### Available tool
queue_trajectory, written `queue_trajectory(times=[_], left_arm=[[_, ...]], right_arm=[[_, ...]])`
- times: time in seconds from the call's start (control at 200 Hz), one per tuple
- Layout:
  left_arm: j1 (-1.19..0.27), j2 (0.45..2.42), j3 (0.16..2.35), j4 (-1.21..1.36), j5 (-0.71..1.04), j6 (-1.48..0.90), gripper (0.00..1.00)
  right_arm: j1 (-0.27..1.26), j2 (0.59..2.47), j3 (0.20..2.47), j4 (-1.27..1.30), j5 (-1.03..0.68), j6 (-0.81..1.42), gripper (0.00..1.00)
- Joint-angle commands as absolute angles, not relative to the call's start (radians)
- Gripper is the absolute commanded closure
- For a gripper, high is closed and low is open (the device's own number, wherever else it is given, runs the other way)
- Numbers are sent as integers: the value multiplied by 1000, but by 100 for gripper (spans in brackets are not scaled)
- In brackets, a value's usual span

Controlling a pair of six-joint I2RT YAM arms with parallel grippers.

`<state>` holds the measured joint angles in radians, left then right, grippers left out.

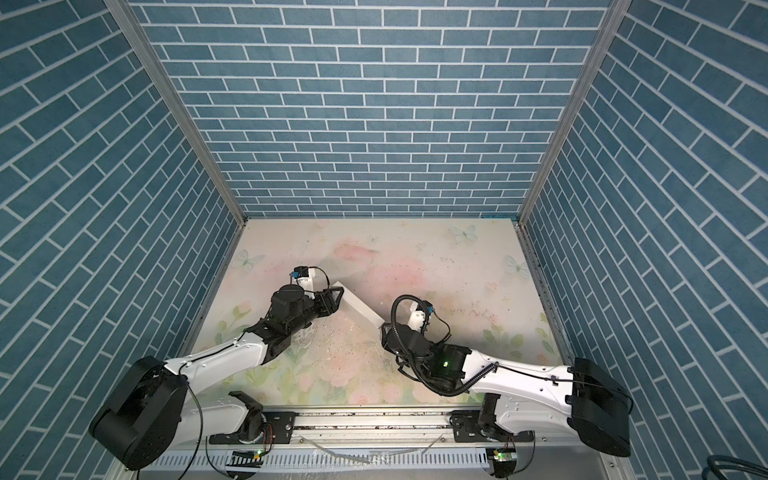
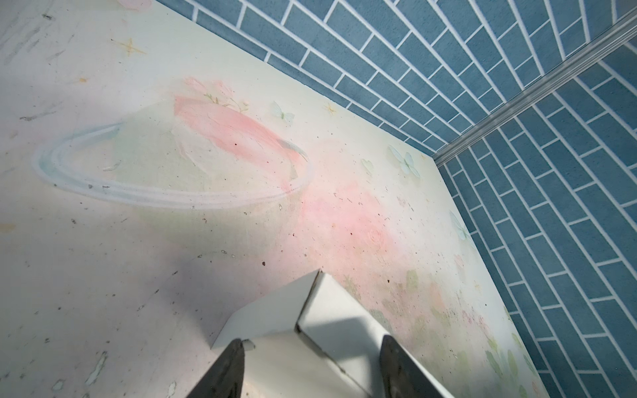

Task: Fold the paper box

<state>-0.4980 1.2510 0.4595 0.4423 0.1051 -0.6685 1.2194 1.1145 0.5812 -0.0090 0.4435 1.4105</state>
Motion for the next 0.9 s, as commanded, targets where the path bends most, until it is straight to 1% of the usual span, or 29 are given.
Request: queue_trajectory(times=[0.0, 0.3, 0.665, 0.895], left_arm=[[-500, 1266, 456, 345, 99, -642, 38], [-501, 1270, 454, 350, 101, -642, 38], [-502, 1272, 443, 361, 105, -645, 38], [-502, 1277, 443, 368, 106, -645, 38]], right_arm=[[1226, 1106, 551, 39, 482, 1444, 62], [1226, 1085, 569, 58, 494, 1385, 62], [1226, 1155, 545, 156, 480, 1398, 63], [1227, 1148, 532, 140, 485, 1422, 66]])
